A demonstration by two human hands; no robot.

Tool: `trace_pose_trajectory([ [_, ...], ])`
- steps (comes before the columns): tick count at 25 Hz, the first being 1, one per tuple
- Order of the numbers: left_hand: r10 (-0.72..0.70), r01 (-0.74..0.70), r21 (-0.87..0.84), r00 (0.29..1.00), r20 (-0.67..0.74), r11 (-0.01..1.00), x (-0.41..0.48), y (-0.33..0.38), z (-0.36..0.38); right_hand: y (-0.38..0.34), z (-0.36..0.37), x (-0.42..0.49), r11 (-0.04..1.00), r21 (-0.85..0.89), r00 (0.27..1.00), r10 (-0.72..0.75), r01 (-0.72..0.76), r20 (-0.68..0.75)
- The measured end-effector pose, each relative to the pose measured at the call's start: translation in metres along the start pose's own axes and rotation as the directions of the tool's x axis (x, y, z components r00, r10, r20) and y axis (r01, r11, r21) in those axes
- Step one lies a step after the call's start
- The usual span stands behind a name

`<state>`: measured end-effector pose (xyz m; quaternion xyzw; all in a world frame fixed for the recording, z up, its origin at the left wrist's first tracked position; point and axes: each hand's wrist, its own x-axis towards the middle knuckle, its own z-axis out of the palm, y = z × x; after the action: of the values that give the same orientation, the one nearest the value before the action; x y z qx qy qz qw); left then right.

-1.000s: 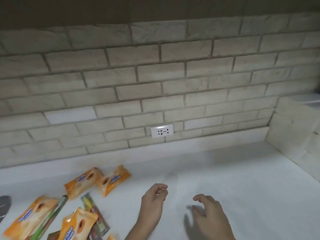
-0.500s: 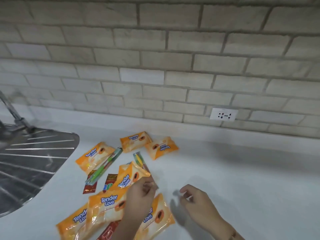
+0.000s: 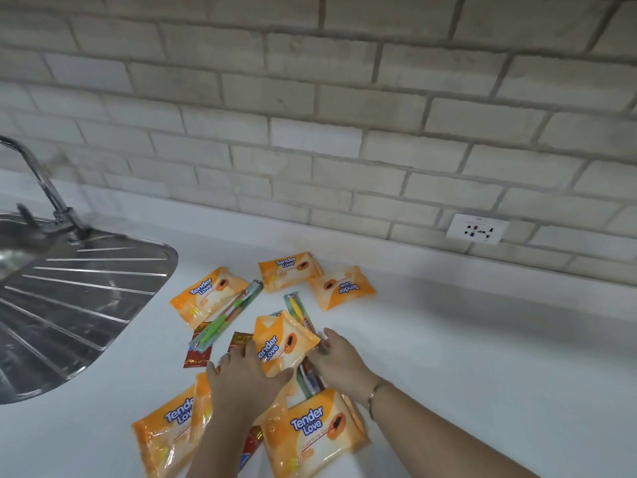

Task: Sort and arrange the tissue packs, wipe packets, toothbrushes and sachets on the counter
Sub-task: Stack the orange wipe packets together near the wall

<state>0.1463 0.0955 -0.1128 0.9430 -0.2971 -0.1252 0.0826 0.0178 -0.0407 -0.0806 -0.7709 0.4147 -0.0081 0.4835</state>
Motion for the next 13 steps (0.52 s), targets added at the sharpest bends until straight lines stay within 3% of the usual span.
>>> trace_pose_trajectory([
  [4,0.028,-0.026,0.034,0.998,-0.057,0.999,0.0,0.01,0.003,0.002,0.005,0.014,0.994,0.069,0.996,0.086,-0.085,-0.012],
  [8,0.127,-0.132,-0.019,0.977,-0.169,0.991,0.002,0.026,0.008,0.012,-0.006,0.001,0.97,0.237,0.985,0.093,-0.057,-0.144],
  [11,0.291,-0.31,-0.053,0.928,-0.233,0.949,0.008,0.063,0.017,0.028,-0.038,-0.025,0.818,0.575,0.972,0.125,0.012,-0.198],
  [13,0.409,-0.441,-0.062,0.87,-0.276,0.895,0.007,0.1,0.021,0.046,-0.064,-0.042,0.734,0.674,0.951,0.139,0.088,-0.276],
])
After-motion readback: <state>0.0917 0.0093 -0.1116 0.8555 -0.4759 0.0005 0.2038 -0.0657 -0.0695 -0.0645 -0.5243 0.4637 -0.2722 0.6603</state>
